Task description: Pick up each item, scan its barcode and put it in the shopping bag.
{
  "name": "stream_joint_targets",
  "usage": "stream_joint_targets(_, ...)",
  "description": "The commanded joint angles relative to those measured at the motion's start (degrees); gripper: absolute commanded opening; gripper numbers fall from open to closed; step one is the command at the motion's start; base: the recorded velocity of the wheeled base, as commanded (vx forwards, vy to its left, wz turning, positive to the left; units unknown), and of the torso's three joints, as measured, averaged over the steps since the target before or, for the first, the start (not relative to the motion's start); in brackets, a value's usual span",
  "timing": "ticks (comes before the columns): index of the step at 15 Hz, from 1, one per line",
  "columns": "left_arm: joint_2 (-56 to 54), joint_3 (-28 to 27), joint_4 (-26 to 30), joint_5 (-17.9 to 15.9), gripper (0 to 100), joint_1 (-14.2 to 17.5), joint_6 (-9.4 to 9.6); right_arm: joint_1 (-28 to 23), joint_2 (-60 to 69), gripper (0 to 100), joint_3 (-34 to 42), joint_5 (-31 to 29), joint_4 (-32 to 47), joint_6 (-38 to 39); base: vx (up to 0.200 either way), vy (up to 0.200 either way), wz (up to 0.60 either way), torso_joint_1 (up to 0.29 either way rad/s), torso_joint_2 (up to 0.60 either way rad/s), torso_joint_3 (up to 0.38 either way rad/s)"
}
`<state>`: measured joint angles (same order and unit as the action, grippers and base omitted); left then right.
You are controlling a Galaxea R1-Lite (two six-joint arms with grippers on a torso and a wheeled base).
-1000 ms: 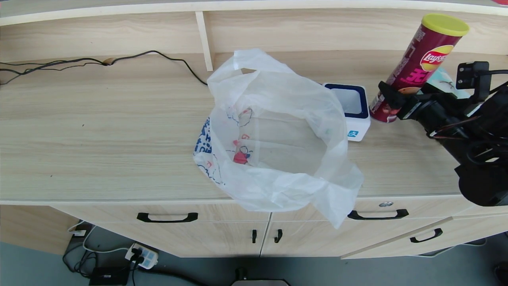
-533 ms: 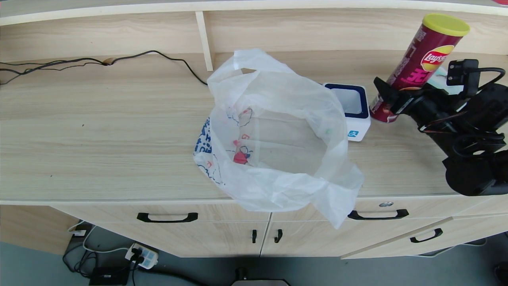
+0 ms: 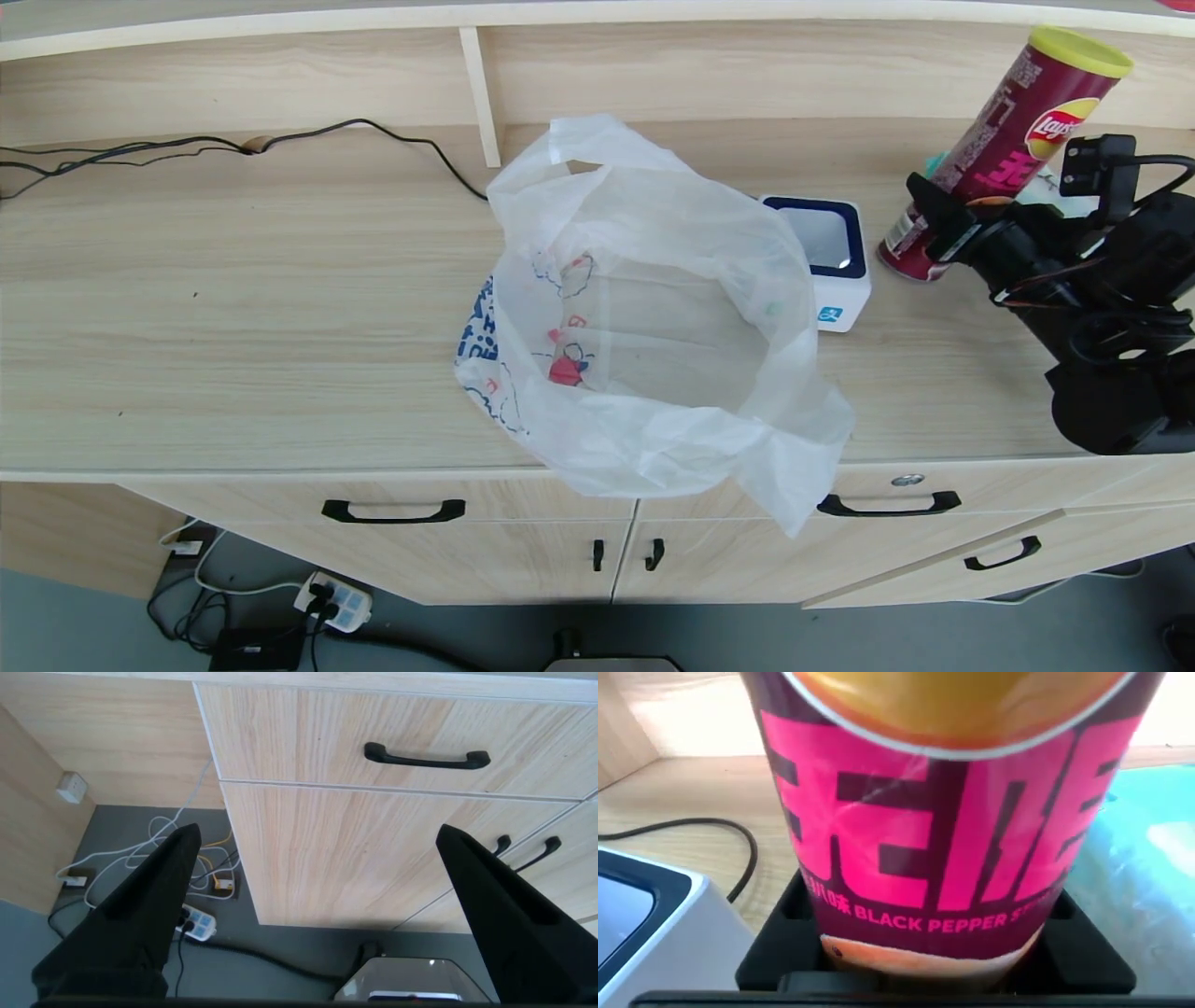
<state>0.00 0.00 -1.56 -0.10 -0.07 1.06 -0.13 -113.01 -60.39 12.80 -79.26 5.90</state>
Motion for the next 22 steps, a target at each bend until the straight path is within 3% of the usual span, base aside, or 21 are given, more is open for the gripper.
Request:
stream_joint_targets(1, 0.1, 0.0, 0.0, 0.0, 100, 0.0, -0.01, 0.0, 0.7, 0, -0.3, 0.3, 0.0, 0.1, 0.0, 0.0, 0.0, 0.0, 0.0, 0.0)
stream_joint_targets(6, 0.1, 0.0, 0.0, 0.0, 100, 0.0, -0.01, 0.0, 4.3, 0, 1.3, 0.6, -0.4, 0.9, 0.0, 0.0, 0.0, 0.0, 0.0, 0.0)
stream_joint_targets(11, 0.1, 0.0, 0.1, 0.0, 100, 0.0, -0.01, 1.5, 18.3, 0, 12.8, 0.1, -0.4, 2.7, 0.0, 0.0, 0.0, 0.0, 0.0, 0.0)
stream_joint_targets(13, 0.1, 0.0, 0.1, 0.0, 100, 0.0, 0.08, 9.5, 26.5, 0, 17.2, -2.8, 0.2, 7.5, 0.0, 0.0, 0.0, 0.0, 0.0, 0.0)
stream_joint_targets(18, 0.0, 0.0, 0.1, 0.0, 100, 0.0, 0.08, 32.2, 32.4, 0, 22.1, -19.8, 2.3, 11.6, 0.0, 0.0, 0.0, 0.0, 0.0, 0.0)
stream_joint_targets(20, 0.0, 0.0, 0.1, 0.0, 100, 0.0, 0.08, 35.7, 32.1, 0, 23.4, -22.6, 2.3, 12.9, 0.0, 0.0, 0.0, 0.0, 0.0, 0.0)
stream_joint_targets(22, 0.1, 0.0, 0.1, 0.0, 100, 0.0, -0.01, 35.9, 32.3, 0, 25.9, -22.8, 2.2, 13.3, 0.0, 0.0, 0.0, 0.0, 0.0, 0.0)
